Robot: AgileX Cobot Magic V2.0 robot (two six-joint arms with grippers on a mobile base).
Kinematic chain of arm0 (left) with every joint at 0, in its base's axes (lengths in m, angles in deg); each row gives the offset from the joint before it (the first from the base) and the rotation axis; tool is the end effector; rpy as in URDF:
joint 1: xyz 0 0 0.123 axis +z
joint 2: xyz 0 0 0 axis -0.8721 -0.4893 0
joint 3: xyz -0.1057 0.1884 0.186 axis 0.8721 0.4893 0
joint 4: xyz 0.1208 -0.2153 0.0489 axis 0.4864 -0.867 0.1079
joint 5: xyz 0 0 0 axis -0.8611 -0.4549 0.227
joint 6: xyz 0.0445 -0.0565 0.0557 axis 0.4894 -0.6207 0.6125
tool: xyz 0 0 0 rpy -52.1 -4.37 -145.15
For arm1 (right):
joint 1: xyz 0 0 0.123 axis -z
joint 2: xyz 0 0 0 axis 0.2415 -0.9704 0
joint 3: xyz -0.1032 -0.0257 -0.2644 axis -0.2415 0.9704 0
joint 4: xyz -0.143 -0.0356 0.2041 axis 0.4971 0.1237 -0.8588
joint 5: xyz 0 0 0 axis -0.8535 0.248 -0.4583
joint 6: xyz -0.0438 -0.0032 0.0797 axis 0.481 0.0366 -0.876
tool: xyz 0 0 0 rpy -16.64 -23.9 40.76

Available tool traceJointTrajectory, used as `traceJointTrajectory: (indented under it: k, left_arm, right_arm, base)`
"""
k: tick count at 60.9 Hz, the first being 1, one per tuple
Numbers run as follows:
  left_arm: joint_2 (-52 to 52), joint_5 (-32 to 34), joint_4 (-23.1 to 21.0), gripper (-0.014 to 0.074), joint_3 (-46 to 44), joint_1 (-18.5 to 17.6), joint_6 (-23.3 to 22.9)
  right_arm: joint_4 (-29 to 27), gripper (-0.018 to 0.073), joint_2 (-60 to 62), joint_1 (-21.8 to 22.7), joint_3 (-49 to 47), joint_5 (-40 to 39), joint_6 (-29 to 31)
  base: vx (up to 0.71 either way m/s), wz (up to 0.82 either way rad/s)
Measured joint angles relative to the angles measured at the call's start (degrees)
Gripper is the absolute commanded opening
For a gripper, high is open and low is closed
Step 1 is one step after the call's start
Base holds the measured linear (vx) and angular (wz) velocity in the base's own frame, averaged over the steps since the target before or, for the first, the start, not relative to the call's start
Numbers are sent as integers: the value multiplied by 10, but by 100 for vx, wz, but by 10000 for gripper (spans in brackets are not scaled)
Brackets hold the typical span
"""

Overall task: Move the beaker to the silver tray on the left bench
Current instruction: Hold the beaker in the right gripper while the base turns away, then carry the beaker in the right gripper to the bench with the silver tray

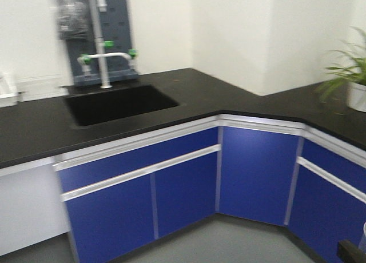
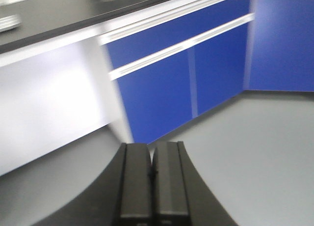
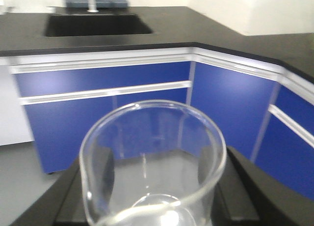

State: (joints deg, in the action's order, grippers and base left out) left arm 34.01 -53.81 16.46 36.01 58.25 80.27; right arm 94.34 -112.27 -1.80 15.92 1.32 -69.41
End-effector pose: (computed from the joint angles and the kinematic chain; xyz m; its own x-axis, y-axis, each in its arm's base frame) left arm 0.0523 -0.0004 0.1700 -0.2891 0.0903 -0.9530 0.0457 0.9957 0.0804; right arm 0.1320 0.0318 0.2908 -0.2147 -0.0653 -0.9745 -0.2180 0.9758 -0.0174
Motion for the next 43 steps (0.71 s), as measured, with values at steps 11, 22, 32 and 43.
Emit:
traceJointTrajectory:
  k: [11,22,32,43]
  left_arm:
    - [0,0,0,1,0,0,0]
    - [0,0,0,1,0,0,0]
    - [0,0,0,1,0,0,0]
    - [0,0,0,1,0,0,0]
  right_arm:
    - [0,-11,0,0,0,0,0]
    - [0,-11,0,0,0,0,0]
    - [0,-11,0,0,0,0,0]
    - [0,-11,0,0,0,0,0]
  base:
    - [-19,74]
    - [-15,68]
    - [-10,63]
    - [-4,59]
